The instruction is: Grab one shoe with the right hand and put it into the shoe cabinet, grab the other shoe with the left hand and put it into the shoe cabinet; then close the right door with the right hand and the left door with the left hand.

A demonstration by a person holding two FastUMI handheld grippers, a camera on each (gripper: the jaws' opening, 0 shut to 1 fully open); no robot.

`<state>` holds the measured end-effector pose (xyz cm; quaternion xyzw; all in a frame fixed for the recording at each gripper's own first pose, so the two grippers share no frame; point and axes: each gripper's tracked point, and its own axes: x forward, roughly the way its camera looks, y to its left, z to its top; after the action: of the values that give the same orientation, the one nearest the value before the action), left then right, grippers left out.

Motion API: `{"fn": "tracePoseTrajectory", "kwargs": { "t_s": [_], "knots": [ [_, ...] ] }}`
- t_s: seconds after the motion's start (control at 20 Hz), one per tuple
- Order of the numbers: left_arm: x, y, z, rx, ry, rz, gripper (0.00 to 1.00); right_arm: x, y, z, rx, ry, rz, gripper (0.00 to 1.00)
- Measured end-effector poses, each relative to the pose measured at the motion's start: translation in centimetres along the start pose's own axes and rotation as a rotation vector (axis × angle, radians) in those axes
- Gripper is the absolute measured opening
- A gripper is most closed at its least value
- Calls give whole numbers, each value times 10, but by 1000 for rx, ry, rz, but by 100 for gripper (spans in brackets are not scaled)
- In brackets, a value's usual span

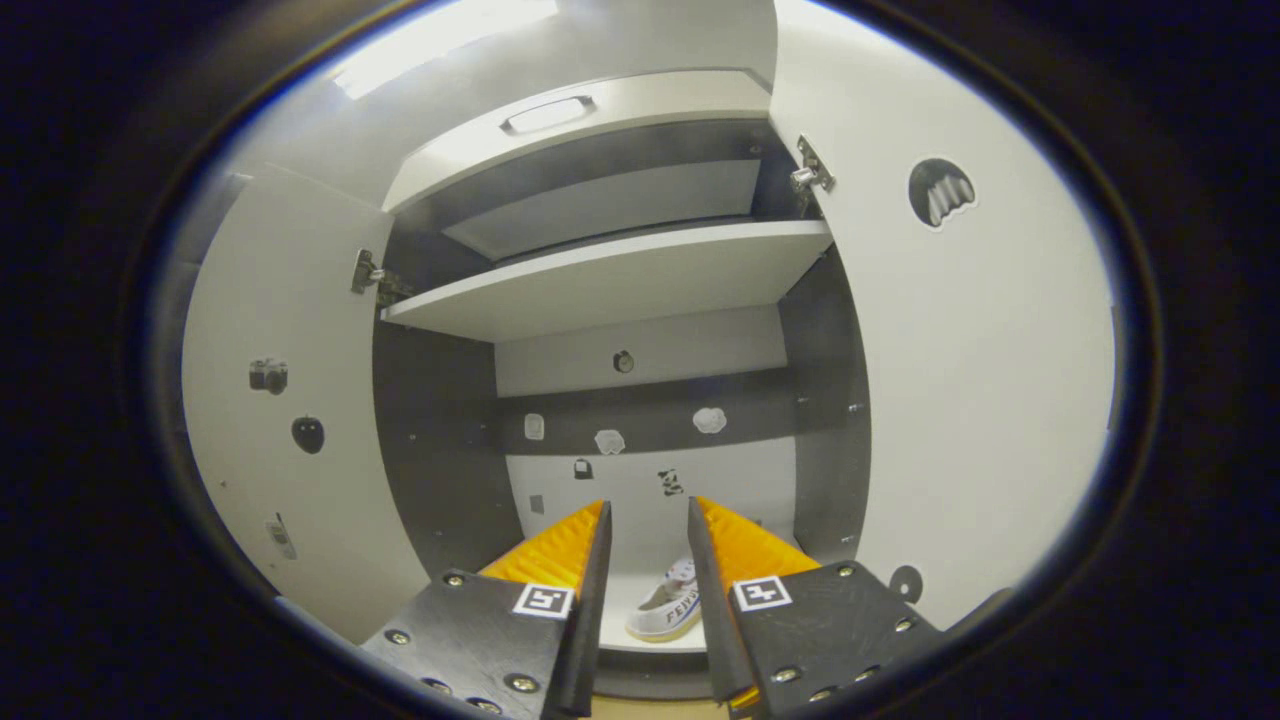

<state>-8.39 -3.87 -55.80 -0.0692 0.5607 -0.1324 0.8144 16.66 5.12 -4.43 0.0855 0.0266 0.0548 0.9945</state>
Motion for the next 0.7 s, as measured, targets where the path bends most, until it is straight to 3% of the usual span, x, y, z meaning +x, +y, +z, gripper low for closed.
{"fn": "tracePoseTrajectory", "kwargs": {
  "t_s": [0.05, 0.1, 0.15, 0.2, 0.25, 0.3, 0.35, 0.4, 0.45, 0.5, 0.6, 0.7],
  "knots": [
    [1, -6, -9, -5, 21, -33, 92, 0, 1, -1, 1, 4, 2, 35],
    [2, -16, -8, -19, 19, -81, 83, -1, 2, -2, 1, 7, 3, 35],
    [3, -14, -6, -48, 27, -76, 75, -1, 3, -1, -2, 6, 3, 35],
    [5, -14, -8, -77, 41, -72, 53, -4, 4, 0, -7, 1, 2, 35],
    [3, -11, -6, -112, 45, -67, 53, -5, 4, 2, -12, -6, 1, 35],
    [1, -9, -2, -163, 35, -75, 38, -7, 6, 3, -15, -11, 2, 35],
    [-5, -6, 2, -203, 19, -93, 31, -9, 8, 5, -14, -12, 3, 35],
    [-8, -2, 4, -217, 3, -104, 16, -10, 9, 5, -14, -15, 6, 35],
    [-16, 1, 7, -204, -5, -99, 9, -12, 9, 6, -16, -17, 7, 35],
    [-17, 1, 11, -169, -21, -80, 2, -13, 10, 6, -20, -17, 8, 34],
    [-28, -2, 25, -80, -72, -52, 2, -18, 10, 7, -29, -14, 9, 34],
    [-55, -10, 49, -60, -134, -77, 1, -22, 13, 7, -37, -15, 14, 34]
  ]
}}
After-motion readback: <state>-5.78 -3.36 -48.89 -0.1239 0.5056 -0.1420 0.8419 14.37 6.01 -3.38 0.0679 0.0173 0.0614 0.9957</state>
